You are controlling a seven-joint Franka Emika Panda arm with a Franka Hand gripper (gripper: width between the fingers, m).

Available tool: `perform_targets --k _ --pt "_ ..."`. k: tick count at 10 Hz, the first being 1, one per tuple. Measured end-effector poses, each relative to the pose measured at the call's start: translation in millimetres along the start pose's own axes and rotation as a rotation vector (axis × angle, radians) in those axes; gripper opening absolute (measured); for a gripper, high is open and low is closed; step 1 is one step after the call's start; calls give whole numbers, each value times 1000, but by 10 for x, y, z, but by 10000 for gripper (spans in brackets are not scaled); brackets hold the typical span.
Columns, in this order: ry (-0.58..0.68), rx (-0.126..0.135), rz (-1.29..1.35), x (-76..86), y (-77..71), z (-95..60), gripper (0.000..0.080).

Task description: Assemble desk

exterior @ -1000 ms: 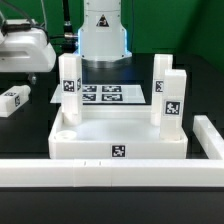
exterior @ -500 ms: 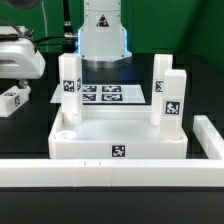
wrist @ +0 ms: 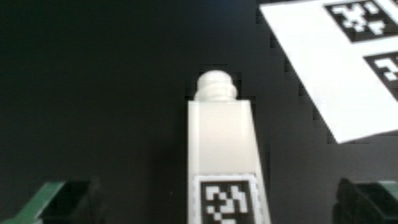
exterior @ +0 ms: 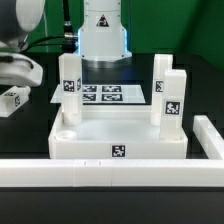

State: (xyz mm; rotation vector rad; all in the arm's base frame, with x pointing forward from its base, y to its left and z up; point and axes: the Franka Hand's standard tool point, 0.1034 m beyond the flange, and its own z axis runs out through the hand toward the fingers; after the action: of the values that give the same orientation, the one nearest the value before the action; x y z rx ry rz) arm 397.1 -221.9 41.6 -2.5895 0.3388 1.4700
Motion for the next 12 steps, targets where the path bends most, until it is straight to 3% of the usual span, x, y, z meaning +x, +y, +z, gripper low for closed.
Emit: perform_targets --k 2,5,8,12 --pt "-51 -14 8 57 27 46 649" --pt "-45 -20 3 84 1 43 649" --pt "-18 -43 0 259 -15 113 649" --pt "2 -53 -2 319 -13 120 649"
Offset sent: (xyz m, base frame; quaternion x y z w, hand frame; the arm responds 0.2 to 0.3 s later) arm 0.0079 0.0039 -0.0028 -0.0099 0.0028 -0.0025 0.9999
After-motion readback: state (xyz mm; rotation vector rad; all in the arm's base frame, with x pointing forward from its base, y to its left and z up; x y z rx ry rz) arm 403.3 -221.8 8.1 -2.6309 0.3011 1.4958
